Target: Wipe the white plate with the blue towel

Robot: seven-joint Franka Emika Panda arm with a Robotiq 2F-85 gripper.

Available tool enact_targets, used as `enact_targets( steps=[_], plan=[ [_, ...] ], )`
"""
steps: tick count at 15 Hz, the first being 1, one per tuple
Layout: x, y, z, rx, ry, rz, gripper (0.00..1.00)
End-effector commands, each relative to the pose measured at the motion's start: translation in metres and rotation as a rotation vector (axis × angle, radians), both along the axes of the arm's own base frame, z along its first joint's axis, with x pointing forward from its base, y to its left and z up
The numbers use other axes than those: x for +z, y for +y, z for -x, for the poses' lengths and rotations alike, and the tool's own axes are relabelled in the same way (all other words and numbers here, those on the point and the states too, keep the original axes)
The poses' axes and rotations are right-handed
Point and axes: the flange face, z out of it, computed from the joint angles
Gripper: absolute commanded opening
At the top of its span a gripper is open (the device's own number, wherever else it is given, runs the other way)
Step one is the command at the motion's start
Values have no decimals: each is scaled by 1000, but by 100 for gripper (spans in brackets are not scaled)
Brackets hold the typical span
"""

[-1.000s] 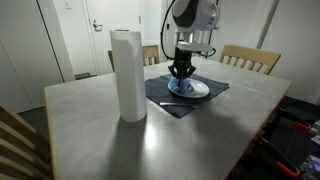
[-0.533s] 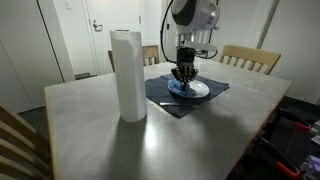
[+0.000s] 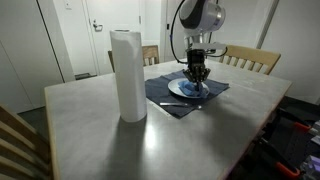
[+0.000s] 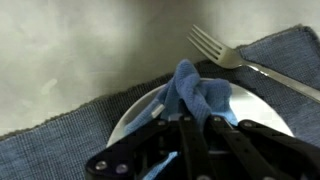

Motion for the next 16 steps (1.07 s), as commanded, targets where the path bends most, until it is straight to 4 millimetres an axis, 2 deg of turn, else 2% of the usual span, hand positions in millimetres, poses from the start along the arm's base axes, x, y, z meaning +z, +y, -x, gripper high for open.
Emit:
enact_targets(
  steps=[1,4,7,10,16],
  plan=[
    [2,-14,5,-48,19,152,2],
    [7,-20,1,-132,-57,278,2],
    [10,-18,-9,-211,-116,351,2],
    [5,-12,-18,-286,-153,312,2],
    [-6,17,-24,-318,-203,199,2]
  ],
)
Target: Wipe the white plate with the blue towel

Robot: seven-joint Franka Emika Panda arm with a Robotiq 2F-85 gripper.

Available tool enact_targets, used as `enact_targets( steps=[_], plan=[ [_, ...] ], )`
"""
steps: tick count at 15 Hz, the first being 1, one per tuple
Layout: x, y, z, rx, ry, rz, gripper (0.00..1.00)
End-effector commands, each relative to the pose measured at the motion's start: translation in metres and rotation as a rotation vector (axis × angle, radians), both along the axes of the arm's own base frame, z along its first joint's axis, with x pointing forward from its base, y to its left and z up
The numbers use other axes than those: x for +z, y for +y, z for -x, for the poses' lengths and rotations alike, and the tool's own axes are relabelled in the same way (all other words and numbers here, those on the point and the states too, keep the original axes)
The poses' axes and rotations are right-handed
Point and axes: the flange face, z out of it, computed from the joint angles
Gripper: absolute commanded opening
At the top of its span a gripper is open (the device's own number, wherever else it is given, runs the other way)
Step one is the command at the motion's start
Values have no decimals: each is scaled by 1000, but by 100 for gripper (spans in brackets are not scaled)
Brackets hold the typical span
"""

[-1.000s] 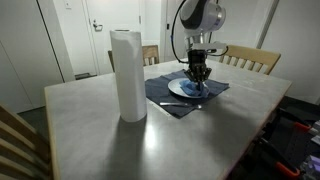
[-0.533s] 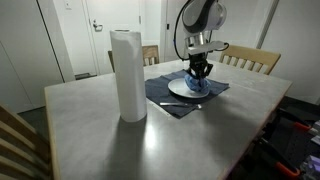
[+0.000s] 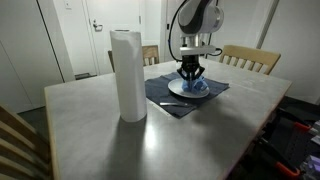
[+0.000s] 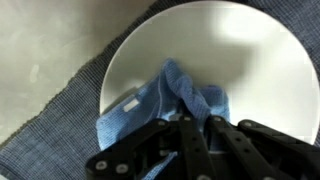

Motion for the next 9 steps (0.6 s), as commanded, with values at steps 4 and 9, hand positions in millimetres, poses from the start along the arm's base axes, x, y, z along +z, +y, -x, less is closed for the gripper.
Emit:
enact_targets(
  steps=[4,9],
  plan=[
    [-5,25,-5,68,-74,-99,2],
    [4,40,-9,222,-133,-204,2]
  ],
)
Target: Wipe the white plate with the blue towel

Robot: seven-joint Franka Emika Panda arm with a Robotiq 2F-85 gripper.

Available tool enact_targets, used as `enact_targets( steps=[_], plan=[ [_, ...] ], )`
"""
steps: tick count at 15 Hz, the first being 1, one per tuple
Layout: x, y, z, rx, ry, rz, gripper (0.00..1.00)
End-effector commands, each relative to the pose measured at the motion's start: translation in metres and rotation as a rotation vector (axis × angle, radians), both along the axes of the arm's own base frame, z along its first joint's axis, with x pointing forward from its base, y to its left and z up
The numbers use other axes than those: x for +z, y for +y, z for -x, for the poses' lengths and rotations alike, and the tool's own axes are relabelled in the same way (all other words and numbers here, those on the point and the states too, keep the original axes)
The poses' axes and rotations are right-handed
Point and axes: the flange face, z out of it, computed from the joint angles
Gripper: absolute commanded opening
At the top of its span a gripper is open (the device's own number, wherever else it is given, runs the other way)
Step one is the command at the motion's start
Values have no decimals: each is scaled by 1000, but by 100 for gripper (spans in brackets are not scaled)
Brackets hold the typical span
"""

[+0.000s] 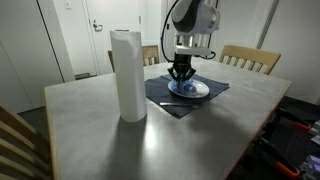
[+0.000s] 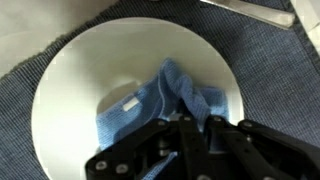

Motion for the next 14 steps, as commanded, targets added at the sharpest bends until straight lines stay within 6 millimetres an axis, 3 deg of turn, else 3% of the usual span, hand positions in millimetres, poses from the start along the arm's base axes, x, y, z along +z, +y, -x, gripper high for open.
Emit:
enact_targets(
  steps=[1,4,8,11,14],
  plan=[
    [2,2,0,136,-29,-114,2],
    [3,-4,8,221,18,-237,2],
    [-3,-28,33,283,213,-349,2],
    [-8,-43,41,243,337,-319,2],
    [-16,-49,38,188,347,-186,2]
  ],
)
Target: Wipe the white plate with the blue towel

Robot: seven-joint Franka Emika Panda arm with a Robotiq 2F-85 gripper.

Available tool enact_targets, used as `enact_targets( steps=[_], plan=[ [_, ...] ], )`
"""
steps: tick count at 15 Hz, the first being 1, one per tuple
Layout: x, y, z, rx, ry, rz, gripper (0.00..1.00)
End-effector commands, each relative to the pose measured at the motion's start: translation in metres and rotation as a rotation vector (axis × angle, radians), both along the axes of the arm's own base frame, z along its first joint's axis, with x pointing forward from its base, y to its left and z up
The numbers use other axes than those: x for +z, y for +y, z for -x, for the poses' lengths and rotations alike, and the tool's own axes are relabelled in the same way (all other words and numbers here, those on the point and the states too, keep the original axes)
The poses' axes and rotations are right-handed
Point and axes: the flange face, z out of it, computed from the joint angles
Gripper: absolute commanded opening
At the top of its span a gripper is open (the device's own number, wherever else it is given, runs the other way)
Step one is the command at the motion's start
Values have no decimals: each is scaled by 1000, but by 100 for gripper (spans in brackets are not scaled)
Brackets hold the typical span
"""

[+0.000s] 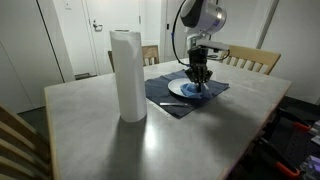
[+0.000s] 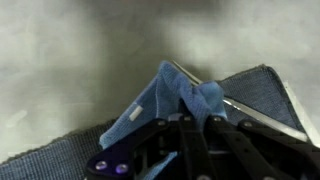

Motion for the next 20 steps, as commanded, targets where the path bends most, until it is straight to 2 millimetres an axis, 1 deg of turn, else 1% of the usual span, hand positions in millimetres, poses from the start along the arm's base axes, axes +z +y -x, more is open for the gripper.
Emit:
enact_targets(
  steps=[1,5,7,9,14,20],
  plan=[
    [-8,-2,-5,-26,24,160,2],
    [-18,0,-1,-64,58,377,2],
    [-18,2,-1,-89,38,478,2],
    [-16,2,-4,-117,25,538,2],
    [-9,-3,-22,-159,-24,581,2],
    [-5,4,-53,-271,-130,585,2]
  ],
)
